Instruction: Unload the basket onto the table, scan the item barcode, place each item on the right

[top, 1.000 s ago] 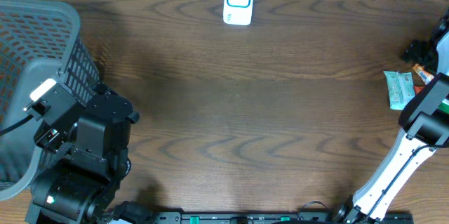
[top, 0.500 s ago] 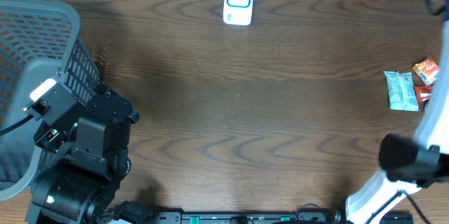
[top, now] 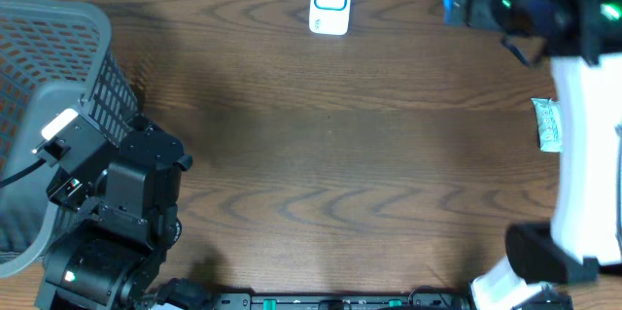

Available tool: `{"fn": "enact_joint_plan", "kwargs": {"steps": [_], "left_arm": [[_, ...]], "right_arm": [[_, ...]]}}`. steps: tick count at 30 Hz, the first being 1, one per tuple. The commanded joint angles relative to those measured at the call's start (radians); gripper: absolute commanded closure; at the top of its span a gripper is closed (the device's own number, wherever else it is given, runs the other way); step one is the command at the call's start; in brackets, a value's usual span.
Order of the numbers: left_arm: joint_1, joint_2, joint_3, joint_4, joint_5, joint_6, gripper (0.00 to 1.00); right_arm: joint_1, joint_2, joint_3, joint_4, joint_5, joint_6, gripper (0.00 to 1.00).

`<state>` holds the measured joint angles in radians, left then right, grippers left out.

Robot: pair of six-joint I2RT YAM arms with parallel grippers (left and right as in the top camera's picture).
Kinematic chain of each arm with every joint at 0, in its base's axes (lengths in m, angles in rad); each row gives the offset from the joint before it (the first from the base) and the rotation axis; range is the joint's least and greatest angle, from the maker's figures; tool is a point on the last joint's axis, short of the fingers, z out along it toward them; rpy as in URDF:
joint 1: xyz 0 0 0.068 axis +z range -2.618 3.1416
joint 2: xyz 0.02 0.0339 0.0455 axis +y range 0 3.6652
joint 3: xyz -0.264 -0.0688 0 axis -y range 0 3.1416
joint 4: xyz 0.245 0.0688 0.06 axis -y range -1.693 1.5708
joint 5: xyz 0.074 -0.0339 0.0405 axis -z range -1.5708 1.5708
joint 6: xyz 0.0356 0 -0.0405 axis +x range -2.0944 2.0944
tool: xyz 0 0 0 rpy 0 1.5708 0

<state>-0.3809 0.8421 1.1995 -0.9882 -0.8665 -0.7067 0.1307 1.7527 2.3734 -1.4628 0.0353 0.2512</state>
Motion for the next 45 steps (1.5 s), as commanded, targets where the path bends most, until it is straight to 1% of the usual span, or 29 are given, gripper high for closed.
{"fn": "enact_joint_plan", "kwargs": {"steps": [1, 5, 6, 11, 24, 27, 31, 35, 37, 40, 45], "left_arm": [[0.005, 0.0, 0.015, -0.003, -0.008, -0.005, 0.02], [0.005, 0.0, 0.015, -0.003, -0.008, -0.005, 0.02], [0.005, 0.0, 0.015, -0.003, -0.008, -0.005, 0.02], [0.005, 0.0, 0.015, -0.003, -0.008, -0.005, 0.02], [0.005, 0.0, 0.015, -0.003, -0.008, -0.005, 0.02], [0.005, 0.0, 0.015, -0.003, -0.008, -0.005, 0.02], [0.005, 0.0, 0.015, -0.003, -0.008, -0.005, 0.02], [0.005, 0.0, 0.015, -0.003, -0.008, -0.005, 0.02], [0.005, 0.0, 0.015, -0.003, -0.008, -0.005, 0.02], [0.005, 0.0, 0.015, -0.003, -0.008, -0.005, 0.02], [0.005, 0.0, 0.015, -0.003, -0.008, -0.005, 0.02]], "right_arm": [[0.008, -0.134, 0.008, -0.067, 0.042, -0.013, 0.01], [0.008, -0.237, 0.008, -0.227, 0.064, -0.013, 0.01], [0.008, -0.266, 0.004, -0.236, 0.065, -0.018, 0.01], [0.008, -0.404, -0.004, -0.235, 0.11, -0.122, 0.01], [0.008, -0.74, -0.005, -0.235, 0.086, -0.119, 0.01], [0.008, -0.808, -0.017, -0.236, 0.081, -0.163, 0.01], [0.007, -0.926, -0.073, -0.235, 0.079, -0.229, 0.01], [0.006, -1.058, -0.166, -0.231, 0.086, -0.231, 0.01], [0.006, -1.124, -0.224, -0.209, 0.111, -0.231, 0.01], [0.006, -1.219, -0.325, -0.119, 0.132, -0.232, 0.01], [0.006, -1.371, -0.58, 0.151, 0.132, -0.246, 0.01]]}}
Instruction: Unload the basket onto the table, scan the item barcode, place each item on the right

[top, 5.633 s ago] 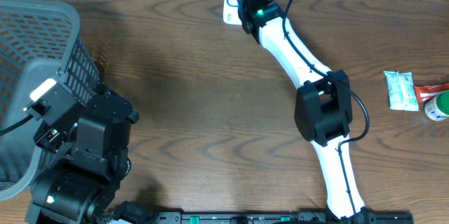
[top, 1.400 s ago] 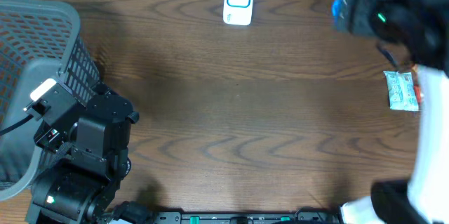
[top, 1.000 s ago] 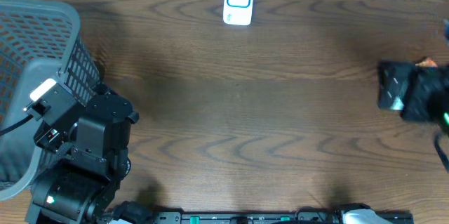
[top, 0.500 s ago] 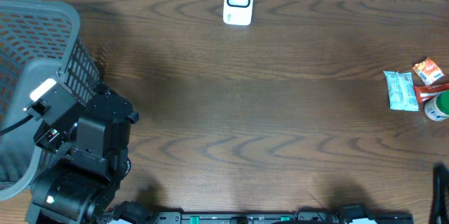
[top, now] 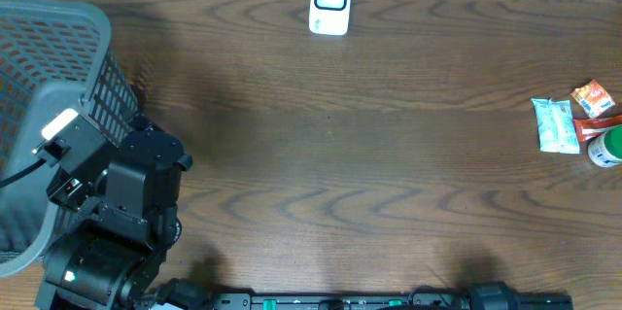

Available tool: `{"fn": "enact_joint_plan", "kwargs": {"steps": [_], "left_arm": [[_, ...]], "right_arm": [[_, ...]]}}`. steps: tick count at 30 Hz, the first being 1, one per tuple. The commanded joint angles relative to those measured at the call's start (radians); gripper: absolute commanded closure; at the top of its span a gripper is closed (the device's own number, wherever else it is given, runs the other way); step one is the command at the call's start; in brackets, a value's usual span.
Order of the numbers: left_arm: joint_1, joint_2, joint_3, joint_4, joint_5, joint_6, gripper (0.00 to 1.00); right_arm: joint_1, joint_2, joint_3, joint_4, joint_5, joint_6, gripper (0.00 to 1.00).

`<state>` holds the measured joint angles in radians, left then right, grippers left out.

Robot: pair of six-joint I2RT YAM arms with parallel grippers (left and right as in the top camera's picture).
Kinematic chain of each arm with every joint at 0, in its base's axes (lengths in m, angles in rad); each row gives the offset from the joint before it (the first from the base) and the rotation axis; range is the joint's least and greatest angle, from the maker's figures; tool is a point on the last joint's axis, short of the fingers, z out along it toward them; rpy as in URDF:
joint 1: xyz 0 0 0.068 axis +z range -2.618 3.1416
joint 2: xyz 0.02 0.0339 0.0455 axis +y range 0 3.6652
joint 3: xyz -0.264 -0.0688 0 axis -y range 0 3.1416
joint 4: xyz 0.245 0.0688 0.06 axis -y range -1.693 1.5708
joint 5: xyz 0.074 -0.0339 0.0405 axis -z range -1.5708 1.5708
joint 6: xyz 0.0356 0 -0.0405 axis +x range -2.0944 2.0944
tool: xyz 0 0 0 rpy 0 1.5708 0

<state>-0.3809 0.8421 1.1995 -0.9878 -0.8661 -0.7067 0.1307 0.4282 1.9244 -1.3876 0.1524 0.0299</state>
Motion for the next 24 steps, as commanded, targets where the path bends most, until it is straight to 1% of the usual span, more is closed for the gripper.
{"fn": "enact_joint_plan", "kwargs": {"steps": [1, 9, 11, 14, 19, 21, 24], "left_arm": [[0.005, 0.0, 0.015, -0.003, -0.009, -0.005, 0.02], [0.005, 0.0, 0.015, -0.003, -0.009, -0.005, 0.02], [0.005, 0.0, 0.015, -0.003, -0.009, -0.005, 0.02], [0.005, 0.0, 0.015, -0.003, -0.009, -0.005, 0.02], [0.005, 0.0, 0.015, -0.003, -0.009, -0.005, 0.02], [0.005, 0.0, 0.015, -0.003, -0.009, -0.005, 0.02], [0.005, 0.0, 0.015, -0.003, -0.009, -0.005, 0.02]], "right_arm": [[0.007, -0.069, -0.183, 0.129, 0.014, -0.025, 0.01], [0.007, -0.219, -0.702, 0.657, -0.044, -0.024, 0.01], [0.007, -0.235, -0.795, 0.745, -0.066, -0.024, 0.01], [0.007, -0.262, -0.994, 0.921, -0.098, -0.024, 0.01], [0.006, -0.281, -1.208, 1.09, -0.099, -0.024, 0.01], [0.005, -0.312, -1.299, 1.15, -0.099, -0.024, 0.01], [-0.004, -0.391, -1.404, 1.192, -0.105, -0.024, 0.01]]}}
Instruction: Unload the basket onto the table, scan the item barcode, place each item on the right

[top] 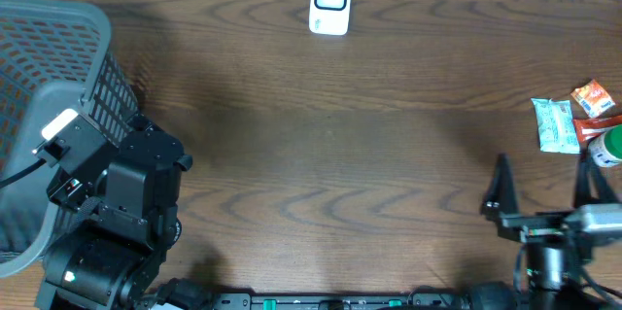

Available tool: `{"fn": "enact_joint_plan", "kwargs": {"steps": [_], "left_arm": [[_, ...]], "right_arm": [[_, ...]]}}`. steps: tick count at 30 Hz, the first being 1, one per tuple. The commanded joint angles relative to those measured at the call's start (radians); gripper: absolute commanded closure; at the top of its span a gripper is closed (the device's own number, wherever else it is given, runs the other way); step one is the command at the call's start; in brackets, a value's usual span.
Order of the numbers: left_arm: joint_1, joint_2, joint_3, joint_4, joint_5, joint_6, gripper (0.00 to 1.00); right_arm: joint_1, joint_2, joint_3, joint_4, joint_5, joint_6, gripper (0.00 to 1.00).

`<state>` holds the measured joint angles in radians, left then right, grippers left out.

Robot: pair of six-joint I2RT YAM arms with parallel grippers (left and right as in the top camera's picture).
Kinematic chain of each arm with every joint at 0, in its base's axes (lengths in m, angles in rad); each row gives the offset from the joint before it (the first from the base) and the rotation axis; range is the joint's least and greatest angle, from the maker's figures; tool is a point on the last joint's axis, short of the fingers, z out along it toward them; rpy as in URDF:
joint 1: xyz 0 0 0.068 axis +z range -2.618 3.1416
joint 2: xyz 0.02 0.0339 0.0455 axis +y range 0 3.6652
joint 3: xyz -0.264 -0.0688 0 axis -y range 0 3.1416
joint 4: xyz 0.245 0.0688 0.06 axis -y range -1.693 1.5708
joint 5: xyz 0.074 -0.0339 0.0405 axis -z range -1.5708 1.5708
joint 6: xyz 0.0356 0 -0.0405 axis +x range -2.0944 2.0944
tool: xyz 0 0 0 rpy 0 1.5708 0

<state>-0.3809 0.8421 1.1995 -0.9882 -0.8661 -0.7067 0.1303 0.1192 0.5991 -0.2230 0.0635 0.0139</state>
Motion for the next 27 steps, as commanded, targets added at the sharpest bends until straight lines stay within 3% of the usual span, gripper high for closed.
{"fn": "enact_joint_plan", "kwargs": {"steps": [1, 16, 24, 27], "left_arm": [[0.005, 0.0, 0.015, -0.003, -0.009, -0.005, 0.02], [0.005, 0.0, 0.015, -0.003, -0.009, -0.005, 0.02], [0.005, 0.0, 0.015, -0.003, -0.009, -0.005, 0.02], [0.005, 0.0, 0.015, -0.003, -0.009, -0.005, 0.02]], "right_arm": [[-0.011, -0.113, -0.111, 0.036, -0.022, -0.008, 0.01], [-0.114, -0.114, -0.35, 0.057, -0.054, -0.077, 0.01], [-0.114, -0.114, -0.558, 0.295, -0.054, -0.082, 0.01], [-0.114, -0.114, -0.594, 0.311, -0.046, -0.078, 0.01]]}}
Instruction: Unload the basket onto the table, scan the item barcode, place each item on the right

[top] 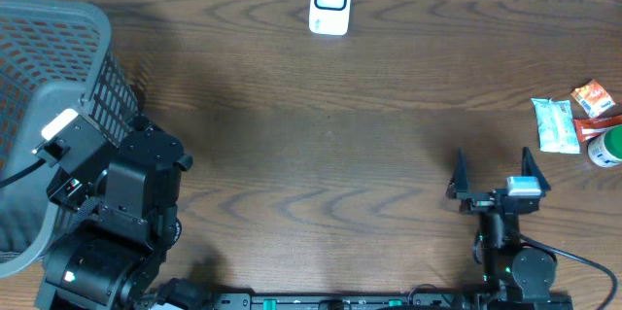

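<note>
The items lie at the table's right edge: a pale green packet (pixel 556 123), an orange packet (pixel 593 96), a red item (pixel 588 131) and a green-and-white round container (pixel 607 147). The white barcode scanner (pixel 330 1) stands at the back centre. My right gripper (pixel 493 168) is open and holds nothing. It is low at the front right, left of and nearer than the items, touching none of them. My left arm (pixel 117 193) sits folded at the front left, its fingers hidden under the arm.
A grey mesh basket (pixel 49 77) fills the left edge, right behind the folded left arm. A wide stretch of bare brown wood (pixel 321 155) separates the scanner from both arms.
My right gripper, still open, has shifted left and a little farther from the front edge. The items, the scanner and the left arm have not moved.
My right arm first stretched along the right edge, covering most of the items, its end near the back right corner. Then it was out of sight, and all the items showed. It reappeared open at the front right, and now stands further left.
</note>
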Available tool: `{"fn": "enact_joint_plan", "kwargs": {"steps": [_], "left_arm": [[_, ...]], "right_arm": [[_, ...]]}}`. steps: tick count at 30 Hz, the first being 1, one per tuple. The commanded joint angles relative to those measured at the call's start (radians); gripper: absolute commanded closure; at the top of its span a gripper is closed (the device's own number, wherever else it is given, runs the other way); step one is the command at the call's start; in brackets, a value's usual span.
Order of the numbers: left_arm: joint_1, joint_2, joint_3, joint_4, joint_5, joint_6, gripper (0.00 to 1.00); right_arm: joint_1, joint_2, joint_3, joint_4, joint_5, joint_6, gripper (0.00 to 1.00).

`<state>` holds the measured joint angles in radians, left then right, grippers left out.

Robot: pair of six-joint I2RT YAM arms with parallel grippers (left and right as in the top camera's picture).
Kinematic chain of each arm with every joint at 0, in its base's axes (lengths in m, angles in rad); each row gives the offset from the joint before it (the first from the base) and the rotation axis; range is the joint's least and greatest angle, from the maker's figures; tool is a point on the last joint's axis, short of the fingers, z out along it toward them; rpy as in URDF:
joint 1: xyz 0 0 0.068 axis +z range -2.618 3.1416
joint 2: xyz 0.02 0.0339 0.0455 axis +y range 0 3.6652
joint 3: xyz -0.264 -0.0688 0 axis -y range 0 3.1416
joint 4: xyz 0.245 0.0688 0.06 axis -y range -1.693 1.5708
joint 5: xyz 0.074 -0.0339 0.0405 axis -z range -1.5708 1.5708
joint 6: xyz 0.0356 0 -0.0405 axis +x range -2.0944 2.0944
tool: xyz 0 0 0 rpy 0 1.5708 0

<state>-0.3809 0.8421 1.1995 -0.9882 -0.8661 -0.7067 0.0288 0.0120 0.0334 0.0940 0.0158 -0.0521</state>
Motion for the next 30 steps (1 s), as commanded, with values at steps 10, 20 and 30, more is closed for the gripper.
{"fn": "enact_joint_plan", "kwargs": {"steps": [10, 20, 30], "left_arm": [[0.005, 0.0, 0.015, -0.003, -0.009, -0.005, 0.02], [0.005, 0.0, 0.015, -0.003, -0.009, -0.005, 0.02], [0.005, 0.0, 0.015, -0.003, -0.009, -0.005, 0.02]], "right_arm": [[-0.014, -0.007, -0.028, -0.169, 0.008, -0.005, 0.01], [-0.014, -0.007, -0.028, -0.169, 0.002, -0.005, 0.01], [-0.015, -0.006, -0.028, -0.169, 0.001, -0.005, 0.01]]}}
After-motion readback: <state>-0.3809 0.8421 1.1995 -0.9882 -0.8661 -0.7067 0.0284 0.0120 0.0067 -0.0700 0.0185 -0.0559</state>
